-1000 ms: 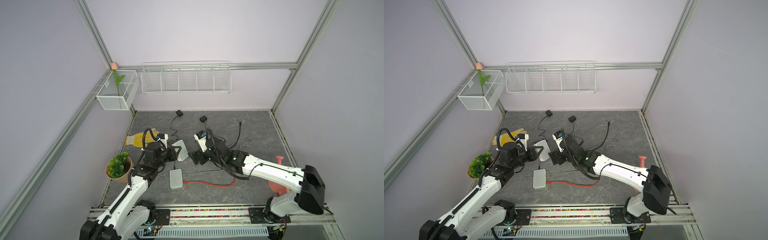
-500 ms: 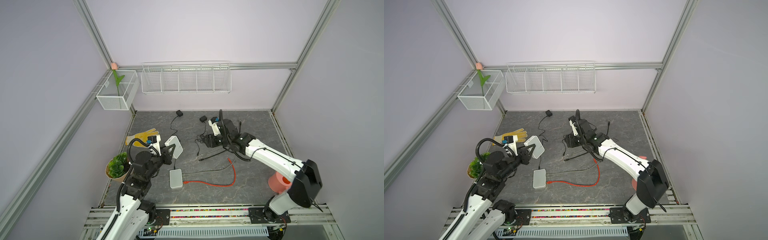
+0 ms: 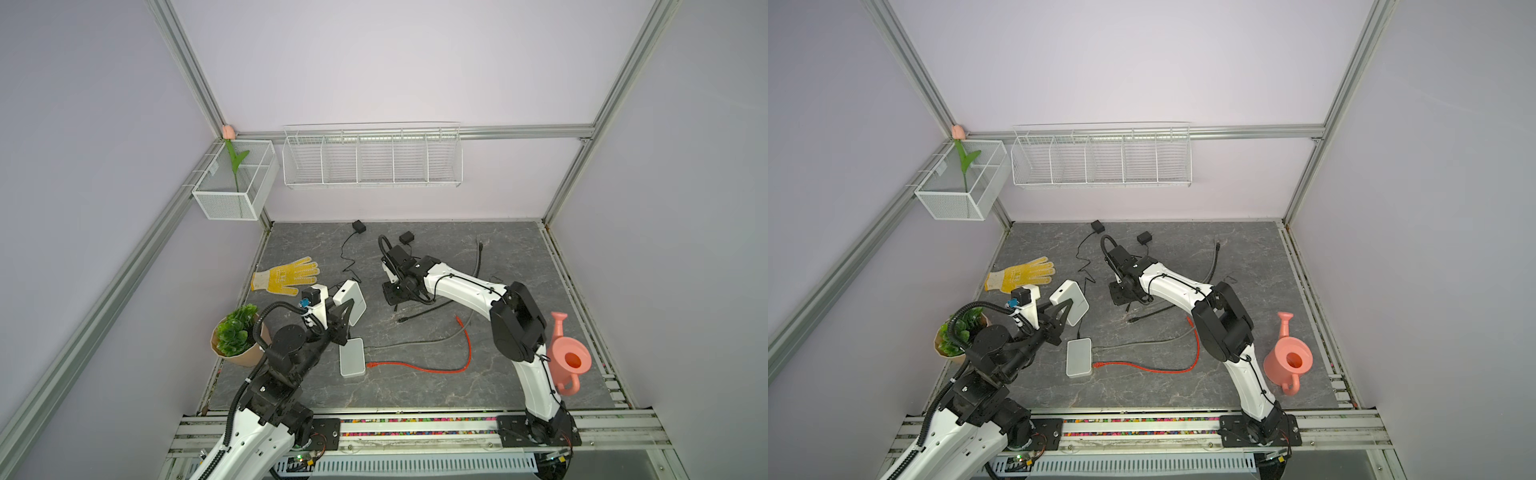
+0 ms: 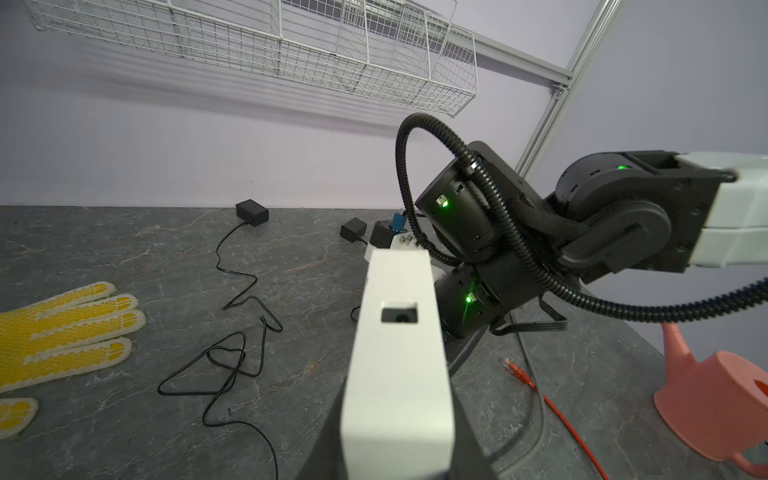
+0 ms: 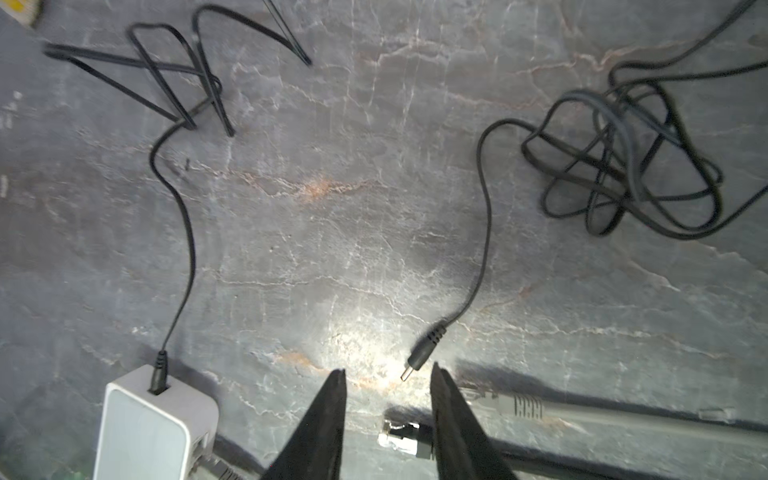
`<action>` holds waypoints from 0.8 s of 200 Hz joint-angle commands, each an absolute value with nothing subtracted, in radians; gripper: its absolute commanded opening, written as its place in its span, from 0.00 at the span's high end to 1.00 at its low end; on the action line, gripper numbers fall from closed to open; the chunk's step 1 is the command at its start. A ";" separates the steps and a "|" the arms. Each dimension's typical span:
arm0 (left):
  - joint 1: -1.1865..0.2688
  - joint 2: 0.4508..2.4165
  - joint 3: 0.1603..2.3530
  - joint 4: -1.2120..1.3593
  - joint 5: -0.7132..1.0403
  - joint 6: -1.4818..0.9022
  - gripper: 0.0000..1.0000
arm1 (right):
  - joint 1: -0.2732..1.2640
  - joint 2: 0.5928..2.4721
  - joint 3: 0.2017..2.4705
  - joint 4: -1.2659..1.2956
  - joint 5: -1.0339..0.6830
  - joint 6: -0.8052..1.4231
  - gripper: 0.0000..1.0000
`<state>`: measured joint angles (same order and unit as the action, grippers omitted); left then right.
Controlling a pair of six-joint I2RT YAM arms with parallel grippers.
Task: Insert the plug into the switch port
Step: 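Lower the right gripper onto the black cable plug and grasp it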
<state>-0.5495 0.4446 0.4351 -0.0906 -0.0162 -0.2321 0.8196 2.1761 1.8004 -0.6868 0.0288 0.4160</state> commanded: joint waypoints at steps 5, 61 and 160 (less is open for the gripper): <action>-0.555 0.432 0.436 -0.086 -0.052 -0.216 1.00 | 0.814 2.225 1.860 -0.770 0.077 0.459 0.64; -0.561 0.420 0.430 -0.094 -0.063 -0.226 1.00 | 0.810 2.291 1.894 -0.783 0.116 0.511 0.67; -0.563 0.417 0.435 -0.113 -0.077 -0.235 1.00 | 0.815 2.346 1.910 -0.789 0.117 0.576 0.69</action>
